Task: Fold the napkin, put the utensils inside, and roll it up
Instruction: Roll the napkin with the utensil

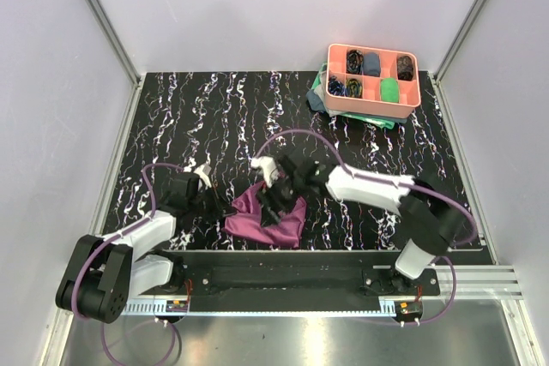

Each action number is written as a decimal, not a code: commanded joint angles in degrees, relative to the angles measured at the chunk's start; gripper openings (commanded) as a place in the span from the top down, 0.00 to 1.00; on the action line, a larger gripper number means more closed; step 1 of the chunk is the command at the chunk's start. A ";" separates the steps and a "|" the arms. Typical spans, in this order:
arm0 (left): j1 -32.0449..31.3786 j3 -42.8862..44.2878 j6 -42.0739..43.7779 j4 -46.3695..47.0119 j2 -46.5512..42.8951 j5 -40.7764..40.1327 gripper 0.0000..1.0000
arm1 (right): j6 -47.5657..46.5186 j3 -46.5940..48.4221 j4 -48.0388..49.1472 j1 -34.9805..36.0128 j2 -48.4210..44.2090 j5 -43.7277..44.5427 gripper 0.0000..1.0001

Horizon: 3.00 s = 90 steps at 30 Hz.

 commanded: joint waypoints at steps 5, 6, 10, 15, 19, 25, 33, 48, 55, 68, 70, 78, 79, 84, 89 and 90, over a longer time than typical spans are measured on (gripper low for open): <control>-0.51 -0.57 1.67 -7.28 0.99 -3.32 1.00 | -4.91 -8.30 8.59 15.39 -8.44 30.80 0.18; -0.51 -0.48 1.67 -7.37 0.99 -3.32 1.00 | -6.39 -8.65 9.82 17.05 -8.27 33.08 0.17; -0.51 -0.39 1.59 -7.64 0.81 -3.40 1.00 | -8.15 -9.35 12.02 19.96 -6.25 35.73 0.17; -0.51 -0.13 1.67 -7.90 0.90 -3.67 1.00 | -9.74 -9.18 13.78 21.54 -3.96 35.83 0.18; -0.51 -0.13 1.67 -7.90 0.99 -3.76 1.00 | -10.09 -9.00 13.87 21.81 -1.51 34.16 0.21; -0.51 0.05 1.67 -7.99 1.08 -3.58 1.00 | -9.21 -8.74 13.61 21.90 2.10 36.00 0.31; -0.51 0.75 1.50 -8.25 0.37 -2.79 1.00 | -6.58 -6.46 9.31 21.46 6.84 36.71 0.59; 0.37 3.13 -1.31 -19.33 -15.97 -15.44 0.31 | -1.57 -6.63 5.61 12.50 4.66 10.79 0.69; 0.19 -1.79 0.44 -11.77 -25.62 -9.83 0.30 | -2.18 -5.05 5.52 4.77 6.50 -5.28 0.70; -0.51 -5.93 2.55 -0.17 -21.52 -2.00 0.20 | 0.62 -0.39 7.28 -5.08 18.70 -31.93 0.72; -0.60 -6.19 2.64 1.75 -19.85 -1.21 0.19 | 0.98 0.31 7.37 -5.61 19.68 -34.30 0.72; -1.30 -5.40 2.81 8.18 -9.48 1.51 0.22 | 1.42 1.63 7.37 -6.75 23.38 -36.51 0.72; -1.56 -4.88 2.99 8.62 -7.47 2.39 0.24 | 1.42 1.63 7.45 -6.93 23.55 -36.42 0.72; -2.53 -4.78 3.08 8.10 -4.55 3.10 0.43 | 1.60 2.16 7.45 -7.54 24.17 -36.07 0.72; -3.15 -4.79 2.55 7.39 -2.88 3.01 0.69 | 1.60 2.16 7.37 -7.72 24.26 -35.37 0.71; -3.23 -4.70 2.46 7.39 -2.10 3.10 0.75 | 1.60 2.16 7.37 -7.81 24.34 -35.11 0.71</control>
